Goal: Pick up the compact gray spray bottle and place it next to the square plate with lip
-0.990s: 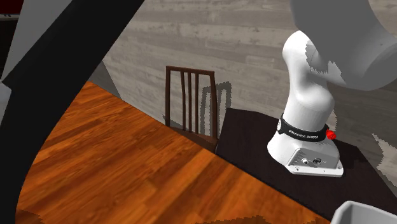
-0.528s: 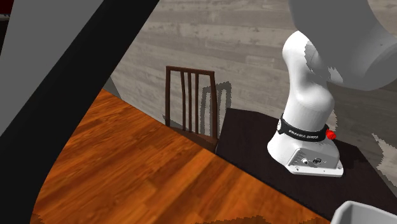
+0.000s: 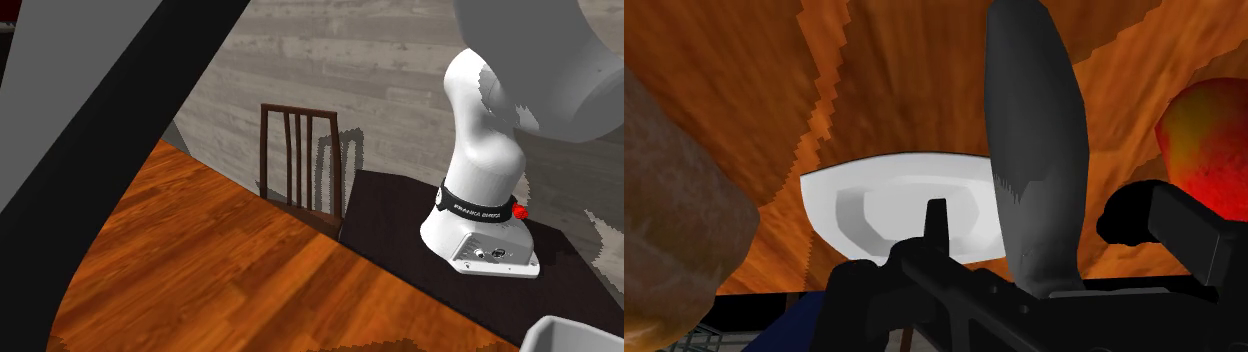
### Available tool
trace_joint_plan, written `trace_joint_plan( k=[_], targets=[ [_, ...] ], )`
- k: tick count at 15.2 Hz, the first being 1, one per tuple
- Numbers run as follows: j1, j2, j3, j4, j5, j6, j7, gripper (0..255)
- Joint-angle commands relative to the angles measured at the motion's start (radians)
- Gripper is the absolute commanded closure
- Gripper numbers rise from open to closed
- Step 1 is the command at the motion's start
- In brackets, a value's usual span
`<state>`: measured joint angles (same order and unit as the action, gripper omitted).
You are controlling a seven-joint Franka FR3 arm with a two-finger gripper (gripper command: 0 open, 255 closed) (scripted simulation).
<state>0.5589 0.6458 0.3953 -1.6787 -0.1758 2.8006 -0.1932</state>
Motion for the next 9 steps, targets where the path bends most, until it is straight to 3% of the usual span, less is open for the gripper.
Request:
trace_joint_plan(
  k=[1,4,9],
  targets=[
    [-0.018,-0.035,0.014,-0.03,0.01,-0.007,-0.006,0],
    [-0.071,-0.132,0.057,-0.103,0.045,-0.032,-0.029,0],
    [-0.07,-0.132,0.057,-0.103,0.046,-0.032,-0.029,0]
  ],
)
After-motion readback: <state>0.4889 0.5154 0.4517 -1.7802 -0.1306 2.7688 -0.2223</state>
